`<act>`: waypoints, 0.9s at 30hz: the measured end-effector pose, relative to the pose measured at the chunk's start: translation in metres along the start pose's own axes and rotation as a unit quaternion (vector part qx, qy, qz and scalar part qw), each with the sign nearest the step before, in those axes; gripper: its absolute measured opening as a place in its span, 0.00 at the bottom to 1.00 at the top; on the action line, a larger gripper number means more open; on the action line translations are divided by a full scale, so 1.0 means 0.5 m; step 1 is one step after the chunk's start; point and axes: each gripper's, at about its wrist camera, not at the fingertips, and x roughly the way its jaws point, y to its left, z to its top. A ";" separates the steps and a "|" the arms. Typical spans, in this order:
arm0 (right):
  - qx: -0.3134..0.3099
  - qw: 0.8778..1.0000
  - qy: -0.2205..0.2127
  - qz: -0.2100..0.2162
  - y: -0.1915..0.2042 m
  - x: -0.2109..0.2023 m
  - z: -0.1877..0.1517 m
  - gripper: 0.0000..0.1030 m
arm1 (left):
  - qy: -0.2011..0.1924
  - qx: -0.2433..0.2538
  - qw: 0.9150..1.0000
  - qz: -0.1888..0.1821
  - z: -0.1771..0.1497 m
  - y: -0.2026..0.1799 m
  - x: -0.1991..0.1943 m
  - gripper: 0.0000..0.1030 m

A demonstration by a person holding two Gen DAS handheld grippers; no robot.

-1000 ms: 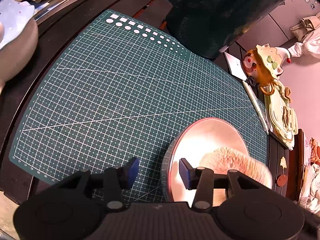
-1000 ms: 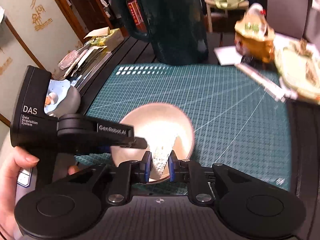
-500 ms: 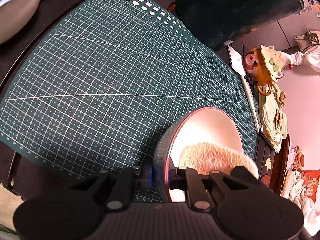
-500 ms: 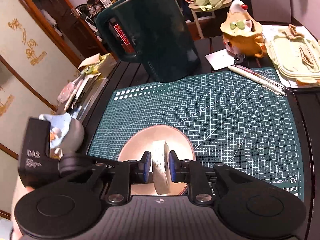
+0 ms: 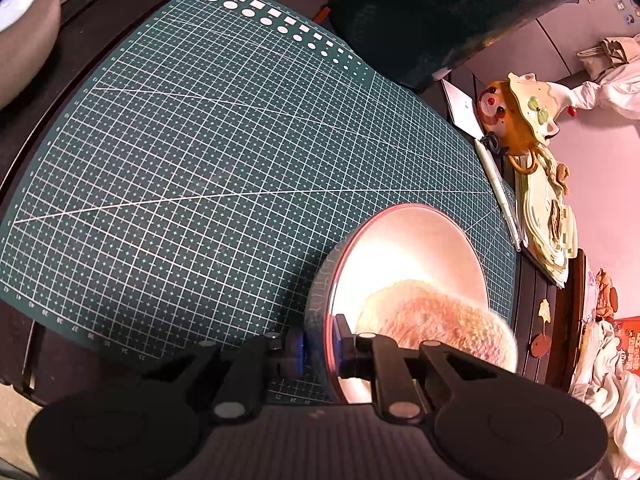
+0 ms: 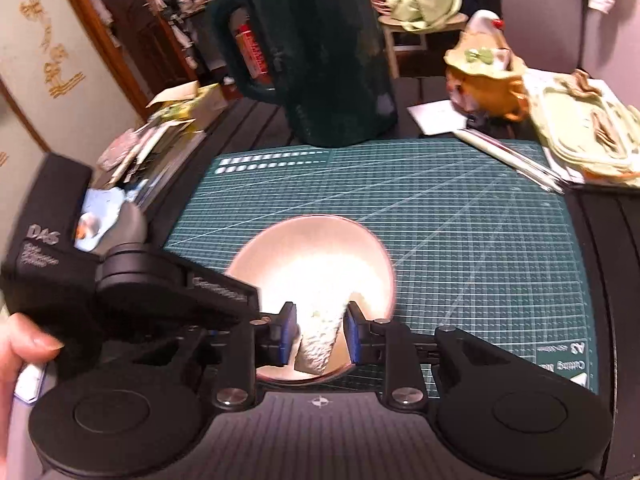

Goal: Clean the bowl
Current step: 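Scrub the bowl interior with the sponge in the right gripper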

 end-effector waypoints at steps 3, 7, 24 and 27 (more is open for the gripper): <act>-0.010 1.000 -0.019 -0.020 0.002 -0.012 0.014 0.12 | -0.004 0.010 1.000 0.006 -0.001 -0.007 0.001 0.15; 0.033 0.999 0.006 0.031 -0.017 -0.001 0.020 0.12 | -0.005 0.014 1.000 0.006 0.001 -0.005 0.003 0.15; -0.006 1.000 -0.011 -0.003 -0.003 -0.026 0.027 0.12 | -0.005 0.005 1.000 0.004 0.008 -0.001 0.007 0.15; -0.016 1.000 0.012 -0.015 0.005 0.007 0.015 0.12 | -0.005 0.005 1.000 0.003 0.009 -0.001 0.009 0.15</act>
